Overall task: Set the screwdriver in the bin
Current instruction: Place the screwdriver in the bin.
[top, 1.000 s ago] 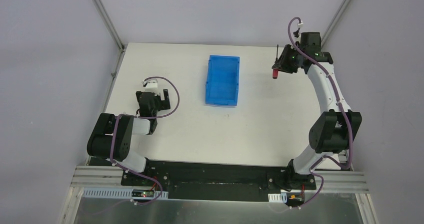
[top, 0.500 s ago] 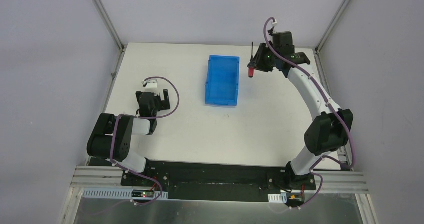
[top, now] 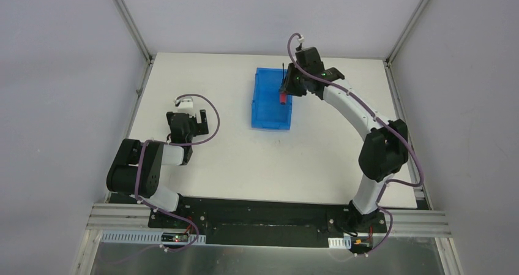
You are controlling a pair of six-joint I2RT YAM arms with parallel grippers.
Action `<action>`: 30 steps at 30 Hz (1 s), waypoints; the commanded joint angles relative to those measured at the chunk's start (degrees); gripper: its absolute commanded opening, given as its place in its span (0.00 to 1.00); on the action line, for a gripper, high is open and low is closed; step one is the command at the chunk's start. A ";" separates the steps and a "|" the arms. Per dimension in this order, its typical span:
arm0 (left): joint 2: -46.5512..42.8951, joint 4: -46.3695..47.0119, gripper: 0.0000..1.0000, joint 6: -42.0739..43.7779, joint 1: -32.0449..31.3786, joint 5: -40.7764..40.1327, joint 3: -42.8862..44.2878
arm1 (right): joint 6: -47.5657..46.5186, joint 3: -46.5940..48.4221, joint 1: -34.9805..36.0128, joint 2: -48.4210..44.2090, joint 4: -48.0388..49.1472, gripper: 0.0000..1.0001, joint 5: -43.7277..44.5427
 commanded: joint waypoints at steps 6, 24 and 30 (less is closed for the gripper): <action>-1.05 1.67 0.99 -0.39 0.68 0.32 -0.07 | 3.44 6.42 6.57 4.79 2.57 0.07 11.81; -1.08 1.66 0.99 -0.36 0.68 0.32 -0.07 | 5.24 8.65 9.53 13.86 0.24 0.07 20.18; -1.12 1.64 0.99 -0.38 0.68 0.33 -0.07 | 6.01 8.62 9.89 15.56 0.33 0.07 21.53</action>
